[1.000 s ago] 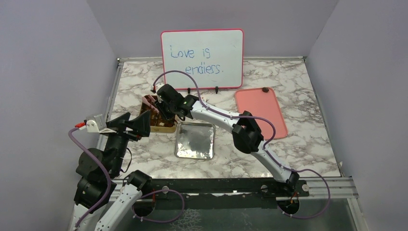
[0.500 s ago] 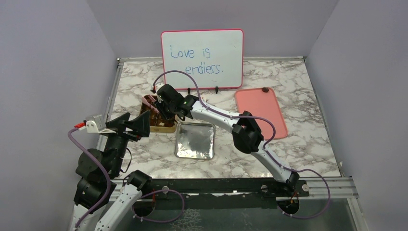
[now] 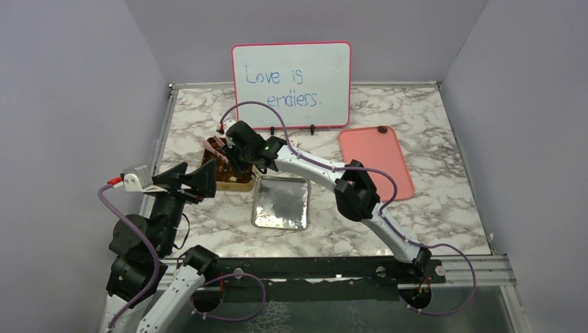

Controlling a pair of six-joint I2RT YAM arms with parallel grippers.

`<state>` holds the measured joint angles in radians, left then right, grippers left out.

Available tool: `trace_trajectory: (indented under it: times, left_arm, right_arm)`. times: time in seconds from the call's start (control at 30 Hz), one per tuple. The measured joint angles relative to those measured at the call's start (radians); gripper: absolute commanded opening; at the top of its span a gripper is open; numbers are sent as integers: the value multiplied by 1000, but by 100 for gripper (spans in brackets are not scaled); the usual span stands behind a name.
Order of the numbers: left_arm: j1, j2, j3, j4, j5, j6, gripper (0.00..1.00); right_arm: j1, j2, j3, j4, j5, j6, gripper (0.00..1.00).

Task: Pack the chocolate
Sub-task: Place the fake chocolate in the packing box.

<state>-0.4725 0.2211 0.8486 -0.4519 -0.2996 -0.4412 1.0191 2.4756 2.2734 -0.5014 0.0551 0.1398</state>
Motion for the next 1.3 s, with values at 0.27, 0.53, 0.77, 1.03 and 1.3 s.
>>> trace_trajectory:
  times: [0.27, 0.53, 0.77, 1.03, 1.3]
  left_arm:
    - [0, 0, 0, 0, 0, 0, 99]
    - [0, 0, 0, 0, 0, 0, 99]
    - [0, 0, 0, 0, 0, 0, 99]
    - [0, 0, -1, 0, 0, 0, 99]
    - [0, 0, -17, 0, -4, 5, 99]
  right_arm:
    - [0, 0, 0, 0, 0, -2, 43]
    - [0, -3, 0, 6, 0, -3, 44]
    - [0, -3, 0, 6, 1, -10, 42]
    - [0, -45, -18, 8, 6, -10, 41]
    - [0, -321, -245, 47, 16, 2, 39]
